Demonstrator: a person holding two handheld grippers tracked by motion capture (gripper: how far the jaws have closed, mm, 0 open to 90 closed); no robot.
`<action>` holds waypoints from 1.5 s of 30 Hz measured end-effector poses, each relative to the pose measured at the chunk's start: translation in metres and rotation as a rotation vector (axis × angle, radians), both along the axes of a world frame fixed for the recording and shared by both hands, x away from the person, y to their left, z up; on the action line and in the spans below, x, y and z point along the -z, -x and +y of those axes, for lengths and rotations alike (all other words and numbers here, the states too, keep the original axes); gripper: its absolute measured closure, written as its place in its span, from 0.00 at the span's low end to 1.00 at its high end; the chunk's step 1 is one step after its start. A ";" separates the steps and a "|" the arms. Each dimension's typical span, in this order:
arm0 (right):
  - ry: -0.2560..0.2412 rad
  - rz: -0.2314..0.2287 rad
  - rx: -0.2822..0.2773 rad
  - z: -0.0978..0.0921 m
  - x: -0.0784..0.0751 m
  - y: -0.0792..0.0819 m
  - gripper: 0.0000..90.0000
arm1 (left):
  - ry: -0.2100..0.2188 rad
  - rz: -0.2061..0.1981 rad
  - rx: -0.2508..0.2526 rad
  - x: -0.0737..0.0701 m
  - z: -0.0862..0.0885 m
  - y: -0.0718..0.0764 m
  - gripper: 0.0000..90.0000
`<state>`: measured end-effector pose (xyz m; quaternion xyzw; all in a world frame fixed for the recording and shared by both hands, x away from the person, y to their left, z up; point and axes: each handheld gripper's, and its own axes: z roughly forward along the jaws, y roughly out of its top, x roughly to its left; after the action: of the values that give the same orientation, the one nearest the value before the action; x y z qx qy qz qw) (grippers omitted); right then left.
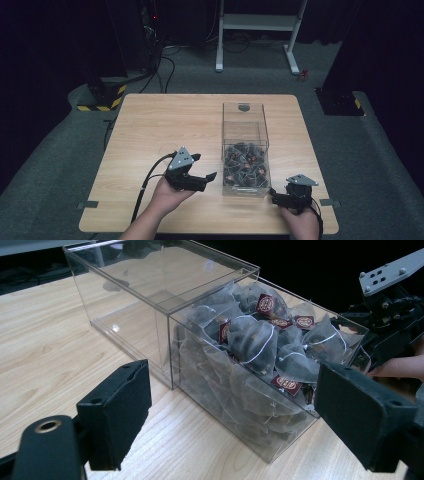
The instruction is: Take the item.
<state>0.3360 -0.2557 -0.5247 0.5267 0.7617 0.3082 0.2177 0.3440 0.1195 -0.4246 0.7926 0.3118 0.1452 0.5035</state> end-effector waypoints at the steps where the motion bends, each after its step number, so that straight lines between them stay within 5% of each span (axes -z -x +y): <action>1: 0.000 0.000 0.000 0.000 0.000 0.000 0.10 | 0.001 0.000 0.000 0.000 -0.002 0.000 0.17; 17: -0.001 -0.002 -0.005 0.000 0.000 0.000 0.10 | -0.006 -0.008 0.039 -0.002 -0.026 -0.006 0.18; 30: 0.001 -0.004 -0.008 0.000 0.000 0.000 0.10 | -0.012 -0.011 0.044 0.003 -0.046 -0.014 0.30; 45: 0.001 0.001 -0.011 0.000 0.000 0.000 0.10 | -0.039 -0.028 0.065 0.008 -0.062 -0.028 0.69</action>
<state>0.3359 -0.2554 -0.5246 0.5225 0.7648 0.3090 0.2158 0.3715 0.0577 -0.4329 0.8098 0.2761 0.1460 0.4966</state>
